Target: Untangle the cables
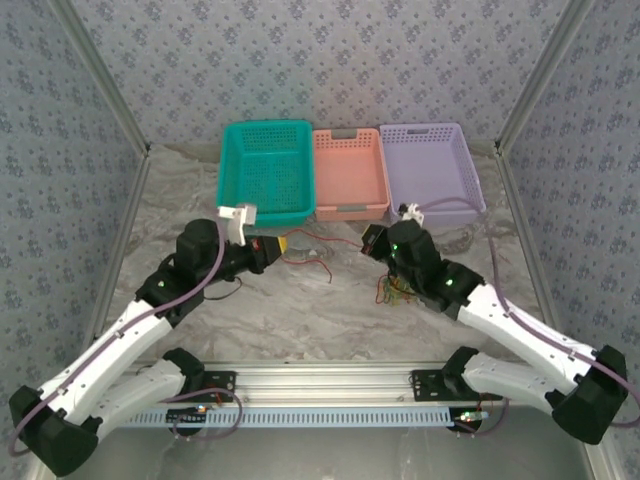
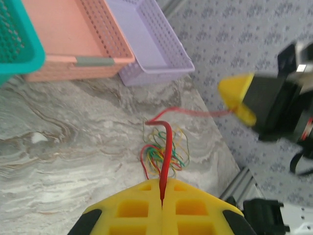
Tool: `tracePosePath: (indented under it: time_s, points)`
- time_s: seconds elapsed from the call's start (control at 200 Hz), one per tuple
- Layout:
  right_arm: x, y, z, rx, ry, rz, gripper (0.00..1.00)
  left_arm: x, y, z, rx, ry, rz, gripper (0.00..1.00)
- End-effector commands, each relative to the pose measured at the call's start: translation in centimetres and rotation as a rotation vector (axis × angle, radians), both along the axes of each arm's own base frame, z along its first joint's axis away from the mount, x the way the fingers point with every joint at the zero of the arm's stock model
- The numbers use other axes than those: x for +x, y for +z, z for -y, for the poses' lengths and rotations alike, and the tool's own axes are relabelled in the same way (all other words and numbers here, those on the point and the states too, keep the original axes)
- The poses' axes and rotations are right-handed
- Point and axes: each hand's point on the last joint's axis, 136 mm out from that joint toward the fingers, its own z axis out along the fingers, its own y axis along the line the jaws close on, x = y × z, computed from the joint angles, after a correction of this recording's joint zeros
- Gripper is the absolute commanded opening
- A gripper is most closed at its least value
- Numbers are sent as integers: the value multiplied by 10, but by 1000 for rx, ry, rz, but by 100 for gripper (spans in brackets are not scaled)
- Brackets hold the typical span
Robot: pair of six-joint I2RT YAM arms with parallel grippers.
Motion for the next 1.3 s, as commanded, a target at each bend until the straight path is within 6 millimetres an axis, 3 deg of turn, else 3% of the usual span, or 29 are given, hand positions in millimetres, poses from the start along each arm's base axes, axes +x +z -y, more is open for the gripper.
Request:
tracePosePath:
  time_s: [0.0, 0.225, 0.245, 0.3, 0.52, 0.735, 1.019, 1.129, 1.224, 1.294]
  points:
    - [11, 23, 5, -65, 72, 41, 0, -16, -6, 17, 33, -111, 16, 0]
    - [49, 64, 20, -97, 107, 103, 0, -30, -25, 41, 98, -203, 5, 0]
    - [52, 81, 21, -82, 106, 131, 0, -31, -28, 43, 107, -213, 3, 0]
    - [62, 93, 22, -98, 127, 156, 0, -35, -33, 51, 130, -242, 4, 0]
    - [93, 144, 11, -28, 224, 214, 0, -40, -55, 78, 236, -311, 12, 0]
    - [117, 156, -7, 27, 290, 193, 0, -37, -60, 95, 258, -329, 33, 0]
    - [122, 149, -13, 37, 329, 149, 0, -34, -40, 94, 232, -306, 73, 0]
    - [123, 149, -13, 61, 337, 128, 0, -20, -32, 86, 218, -233, 64, 0]
    - [123, 148, -17, 62, 362, 94, 47, 2, -13, 68, 149, -123, 42, 0]
    - [121, 147, -14, 55, 349, 73, 63, 17, 8, 53, 75, -62, 33, 0]
